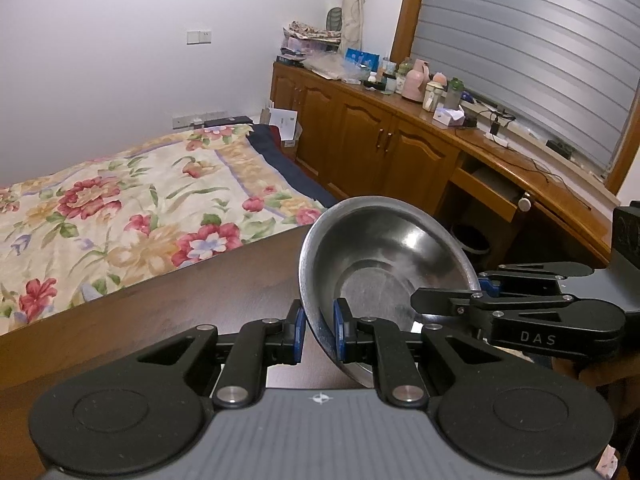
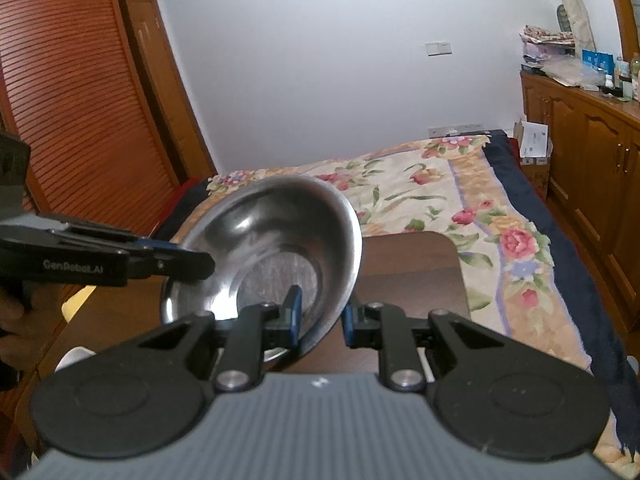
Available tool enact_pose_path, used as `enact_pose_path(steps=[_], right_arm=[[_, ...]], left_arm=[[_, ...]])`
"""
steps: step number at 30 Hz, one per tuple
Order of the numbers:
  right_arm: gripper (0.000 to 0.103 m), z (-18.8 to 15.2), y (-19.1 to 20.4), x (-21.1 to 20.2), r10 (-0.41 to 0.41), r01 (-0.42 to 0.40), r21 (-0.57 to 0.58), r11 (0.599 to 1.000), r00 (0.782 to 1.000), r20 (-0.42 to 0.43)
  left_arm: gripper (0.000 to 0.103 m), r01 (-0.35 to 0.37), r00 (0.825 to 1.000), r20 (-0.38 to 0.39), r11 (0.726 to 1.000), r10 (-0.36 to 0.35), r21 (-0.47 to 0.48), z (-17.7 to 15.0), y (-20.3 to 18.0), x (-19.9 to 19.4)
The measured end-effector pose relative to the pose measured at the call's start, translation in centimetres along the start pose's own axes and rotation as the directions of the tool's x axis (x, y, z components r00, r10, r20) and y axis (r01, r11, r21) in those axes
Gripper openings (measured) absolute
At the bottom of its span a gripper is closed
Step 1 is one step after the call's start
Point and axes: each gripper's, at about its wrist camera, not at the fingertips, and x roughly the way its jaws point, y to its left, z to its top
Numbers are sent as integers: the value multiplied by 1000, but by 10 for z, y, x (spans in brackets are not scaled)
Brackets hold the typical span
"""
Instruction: Organize plates and bowls
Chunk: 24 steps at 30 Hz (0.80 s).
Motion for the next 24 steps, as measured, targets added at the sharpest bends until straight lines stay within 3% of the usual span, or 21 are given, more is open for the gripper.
enact_pose_path(steps=[24], right_arm=[[22, -35, 67, -17, 32, -35, -65, 997, 999, -39]], left_arm=[[16, -12, 999, 35, 1000, 13, -25, -67, 14, -65]])
